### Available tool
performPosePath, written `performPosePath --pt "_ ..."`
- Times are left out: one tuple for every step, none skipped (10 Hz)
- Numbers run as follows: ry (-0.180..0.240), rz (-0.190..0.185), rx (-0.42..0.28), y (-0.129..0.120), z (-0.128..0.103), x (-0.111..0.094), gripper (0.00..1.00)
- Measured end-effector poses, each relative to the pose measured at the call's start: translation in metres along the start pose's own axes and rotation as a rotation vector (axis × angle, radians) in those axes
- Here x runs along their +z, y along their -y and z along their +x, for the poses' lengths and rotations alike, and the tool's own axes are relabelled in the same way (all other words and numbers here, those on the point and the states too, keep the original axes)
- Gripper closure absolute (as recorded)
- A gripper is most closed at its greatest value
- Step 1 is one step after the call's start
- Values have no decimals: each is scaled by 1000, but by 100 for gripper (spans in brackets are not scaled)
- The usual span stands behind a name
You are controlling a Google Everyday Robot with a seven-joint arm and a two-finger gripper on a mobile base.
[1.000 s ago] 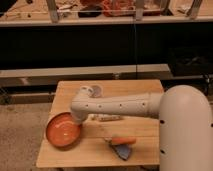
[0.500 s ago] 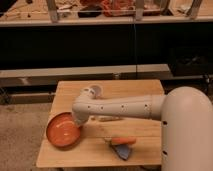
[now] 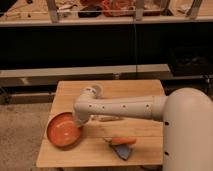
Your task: Push the ceramic bowl across the table
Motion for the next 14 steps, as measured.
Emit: performPosePath --pt "7 -3 -6 -1 0 1 96" --pt "13 -5 -10 -2 1 1 96" --pt "18 -7 -16 -3 1 2 96" --pt "29 -9 -29 -4 -1 2 96" --pt "30 -10 -29 -4 -1 3 96" --pt "34 -10 -30 -5 -2 2 96" --pt "40 -12 -31 -8 -3 3 96" --pt "45 -13 -34 -11 -5 3 96" --pt "49 -13 -34 -12 -5 3 96" --pt "55 -15 -39 -12 -6 4 96" --pt "59 -17 -43 -12 -6 5 96" --pt "63 -18 -45 -13 -7 5 96" --pt "67 -18 -47 -13 -6 5 96" --pt "71 -18 -49 -13 -6 5 96"
